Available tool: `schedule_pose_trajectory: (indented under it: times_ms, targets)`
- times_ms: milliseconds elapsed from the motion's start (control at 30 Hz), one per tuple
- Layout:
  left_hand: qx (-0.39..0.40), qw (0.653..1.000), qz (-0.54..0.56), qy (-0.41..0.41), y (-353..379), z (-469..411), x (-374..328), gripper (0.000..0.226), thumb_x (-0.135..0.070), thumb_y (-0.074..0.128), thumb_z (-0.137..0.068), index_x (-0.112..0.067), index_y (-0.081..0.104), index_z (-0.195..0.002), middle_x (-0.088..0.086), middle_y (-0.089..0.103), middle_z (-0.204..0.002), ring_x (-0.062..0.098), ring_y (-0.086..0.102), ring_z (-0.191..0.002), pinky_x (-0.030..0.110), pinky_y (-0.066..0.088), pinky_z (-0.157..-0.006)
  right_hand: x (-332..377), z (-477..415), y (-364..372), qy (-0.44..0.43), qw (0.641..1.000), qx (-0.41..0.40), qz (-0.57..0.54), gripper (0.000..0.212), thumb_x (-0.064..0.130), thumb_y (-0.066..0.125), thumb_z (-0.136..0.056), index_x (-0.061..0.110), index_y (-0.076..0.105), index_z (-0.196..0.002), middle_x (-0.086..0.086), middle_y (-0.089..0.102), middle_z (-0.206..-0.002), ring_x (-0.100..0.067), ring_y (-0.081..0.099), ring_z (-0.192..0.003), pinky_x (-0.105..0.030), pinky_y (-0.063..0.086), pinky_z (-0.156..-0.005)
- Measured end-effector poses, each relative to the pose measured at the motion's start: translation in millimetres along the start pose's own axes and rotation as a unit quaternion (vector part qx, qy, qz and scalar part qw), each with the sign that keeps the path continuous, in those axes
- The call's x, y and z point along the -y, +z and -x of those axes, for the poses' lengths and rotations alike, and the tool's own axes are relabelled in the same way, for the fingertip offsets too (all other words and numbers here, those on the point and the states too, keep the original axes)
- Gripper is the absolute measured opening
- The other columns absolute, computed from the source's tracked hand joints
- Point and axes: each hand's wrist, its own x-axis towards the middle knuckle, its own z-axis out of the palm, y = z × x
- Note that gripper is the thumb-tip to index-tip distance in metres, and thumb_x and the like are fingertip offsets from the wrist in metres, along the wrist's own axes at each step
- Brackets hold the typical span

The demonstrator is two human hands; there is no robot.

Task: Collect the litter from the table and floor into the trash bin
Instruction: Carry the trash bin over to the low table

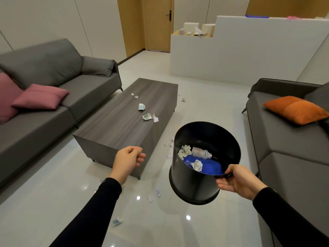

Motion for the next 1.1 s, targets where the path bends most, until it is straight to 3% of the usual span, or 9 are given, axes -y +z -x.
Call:
schedule_pose_trajectory:
  times_ms: [200, 400, 567, 700, 800, 1000, 1100]
  targets:
    - [0.008, 1.0, -0.016, -0.009, 63.5, -81.4, -8.6, 0.018, -0.011, 0.051, -0.088, -0.014, 0.068, -0.082, 0.005, 0.072, -0.074, 0.015, 0.063, -0.062, 0.028, 0.051, -0.06, 60.5, -77.3, -28.9, 0.026, 0.999, 0.0, -0.035, 0.02, -0.002, 0.031, -0.086, -0.002, 0.049, -0.095, -0.023, 0.06, -0.077, -0.024, 0.065, -0.039, -0.029, 0.055, -0.037]
    - [0.012, 0.999, 0.003, -0.032, 139.0, -200.3, -20.8, 0.02, -0.008, 0.049, -0.088, -0.014, 0.065, -0.078, 0.007, 0.07, -0.073, 0.016, 0.061, -0.061, 0.026, 0.048, -0.057, 141.4, -183.6, -46.1, 0.035, 0.998, -0.025, -0.045, 0.022, -0.004, 0.03, -0.087, -0.004, 0.044, -0.104, -0.025, 0.06, -0.078, -0.027, 0.065, -0.039, -0.031, 0.055, -0.036]
    - [0.023, 0.999, 0.006, -0.043, 198.1, -291.4, -53.8, 0.02, -0.008, 0.049, -0.087, -0.014, 0.065, -0.077, 0.006, 0.07, -0.071, 0.016, 0.062, -0.061, 0.025, 0.048, -0.056, 217.5, -256.3, -54.8, 0.037, 0.997, -0.032, -0.056, 0.017, -0.006, 0.03, -0.085, -0.003, 0.047, -0.089, -0.025, 0.06, -0.078, -0.027, 0.066, -0.04, -0.032, 0.056, -0.038]
    - [0.031, 0.999, 0.008, -0.044, 240.9, -348.9, -83.8, 0.019, -0.009, 0.05, -0.087, -0.015, 0.065, -0.077, 0.004, 0.069, -0.07, 0.015, 0.062, -0.06, 0.024, 0.048, -0.056, 272.5, -306.8, -64.4, 0.042, 0.997, -0.04, -0.057, 0.025, -0.005, 0.03, -0.086, -0.004, 0.041, -0.108, -0.026, 0.06, -0.08, -0.029, 0.066, -0.041, -0.032, 0.055, -0.037]
    - [0.034, 0.999, 0.003, -0.041, 270.9, -388.9, -96.3, 0.019, -0.009, 0.048, -0.088, -0.015, 0.064, -0.079, 0.005, 0.069, -0.072, 0.016, 0.062, -0.062, 0.025, 0.048, -0.056, 307.6, -348.9, -72.4, 0.048, 0.997, -0.034, -0.057, 0.027, -0.006, 0.03, -0.087, -0.004, 0.04, -0.112, -0.027, 0.059, -0.08, -0.029, 0.066, -0.04, -0.032, 0.055, -0.036]
    - [-0.007, 0.999, -0.005, -0.054, 335.5, -465.4, -108.6, 0.018, -0.007, 0.047, -0.089, -0.011, 0.064, -0.082, 0.007, 0.068, -0.073, 0.017, 0.06, -0.062, 0.025, 0.047, -0.056, 379.6, -447.0, -98.0, 0.068, 0.997, 0.002, -0.039, 0.018, -0.009, 0.031, -0.086, 0.001, 0.046, -0.085, -0.026, 0.059, -0.08, -0.03, 0.066, -0.043, -0.033, 0.056, -0.038]
    - [-0.051, 0.996, -0.003, -0.067, 371.8, -499.3, -113.9, 0.019, -0.007, 0.046, -0.09, -0.012, 0.063, -0.082, 0.008, 0.068, -0.075, 0.018, 0.06, -0.062, 0.027, 0.047, -0.058, 419.4, -503.3, -111.5, 0.074, 0.996, 0.038, -0.017, 0.021, -0.011, 0.03, -0.085, -0.001, 0.048, -0.083, -0.024, 0.058, -0.078, -0.034, 0.06, -0.059, -0.032, 0.057, -0.039]
